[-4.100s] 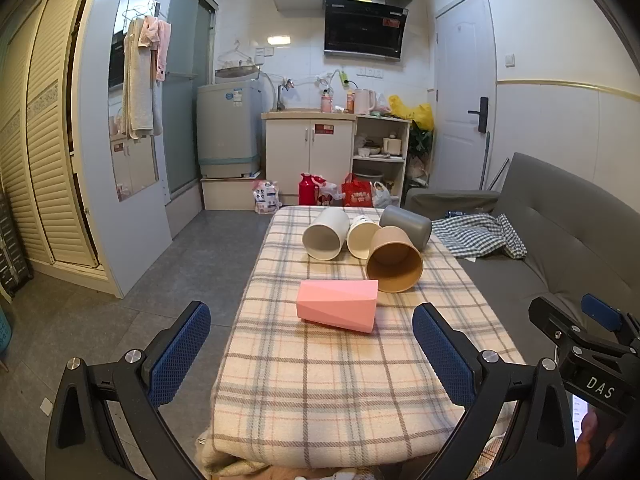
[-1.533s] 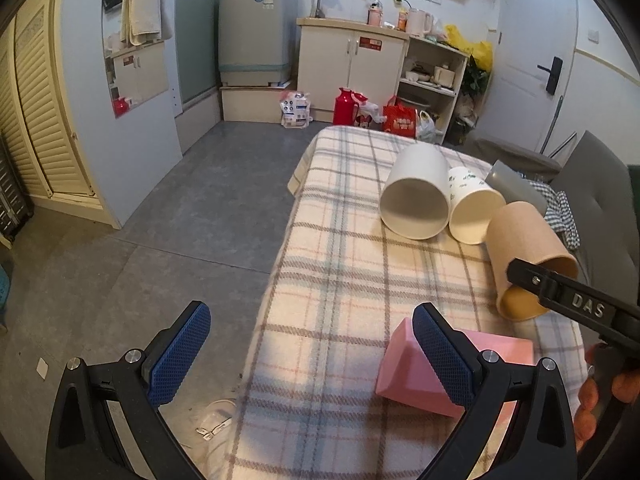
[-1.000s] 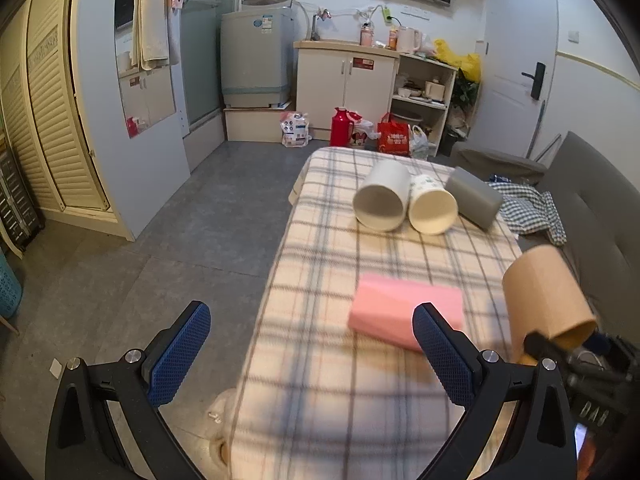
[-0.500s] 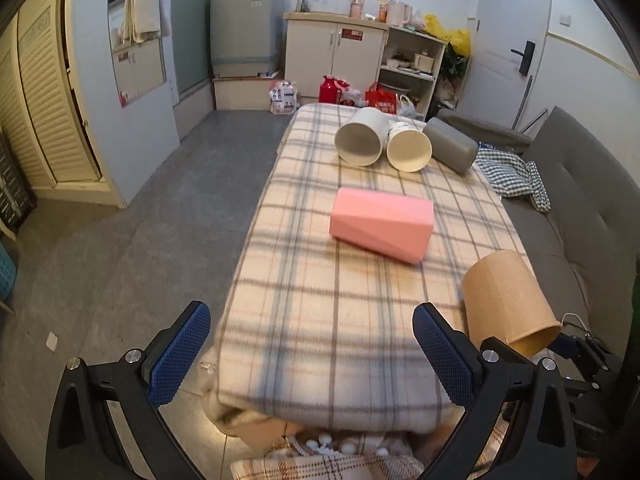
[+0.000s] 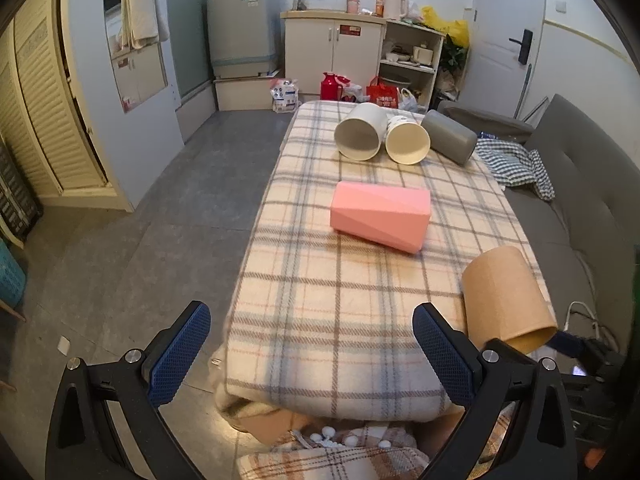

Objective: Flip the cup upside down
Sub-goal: 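Close the left gripper on the tan cup's body and lift it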

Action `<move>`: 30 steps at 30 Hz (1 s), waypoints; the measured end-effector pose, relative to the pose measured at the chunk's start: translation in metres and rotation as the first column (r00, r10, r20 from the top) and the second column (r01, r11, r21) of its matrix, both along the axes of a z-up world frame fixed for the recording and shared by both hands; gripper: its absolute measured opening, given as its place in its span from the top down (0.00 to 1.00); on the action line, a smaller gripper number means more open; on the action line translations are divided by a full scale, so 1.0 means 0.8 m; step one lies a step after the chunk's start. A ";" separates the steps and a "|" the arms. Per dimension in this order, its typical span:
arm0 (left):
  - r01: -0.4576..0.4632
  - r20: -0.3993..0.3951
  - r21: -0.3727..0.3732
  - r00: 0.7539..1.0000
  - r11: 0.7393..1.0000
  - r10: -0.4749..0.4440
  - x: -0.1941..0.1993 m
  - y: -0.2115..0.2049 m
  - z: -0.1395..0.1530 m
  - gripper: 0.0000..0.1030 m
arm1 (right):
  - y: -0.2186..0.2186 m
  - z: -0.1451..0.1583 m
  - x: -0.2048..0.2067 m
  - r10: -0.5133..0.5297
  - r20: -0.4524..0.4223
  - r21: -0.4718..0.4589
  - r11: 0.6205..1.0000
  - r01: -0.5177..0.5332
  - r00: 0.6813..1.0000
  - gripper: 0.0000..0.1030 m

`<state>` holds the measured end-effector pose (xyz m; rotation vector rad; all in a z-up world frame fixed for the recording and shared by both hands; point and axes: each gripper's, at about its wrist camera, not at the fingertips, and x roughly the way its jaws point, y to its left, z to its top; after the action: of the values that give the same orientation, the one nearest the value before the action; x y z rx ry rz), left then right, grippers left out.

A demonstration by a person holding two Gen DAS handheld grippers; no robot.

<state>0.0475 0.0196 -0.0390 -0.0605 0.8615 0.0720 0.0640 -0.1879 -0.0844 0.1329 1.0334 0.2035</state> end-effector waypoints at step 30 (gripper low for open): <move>0.266 -0.297 -0.060 0.915 0.962 -0.272 0.122 -0.169 -0.005 0.00 | -0.165 0.030 0.073 -0.227 -0.052 -0.217 0.953 0.211 0.972 0.06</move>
<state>0.1448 -0.1158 -0.0427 0.0543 1.1708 -0.1910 0.1221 -0.3202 -0.0607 0.0632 1.1012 -0.1144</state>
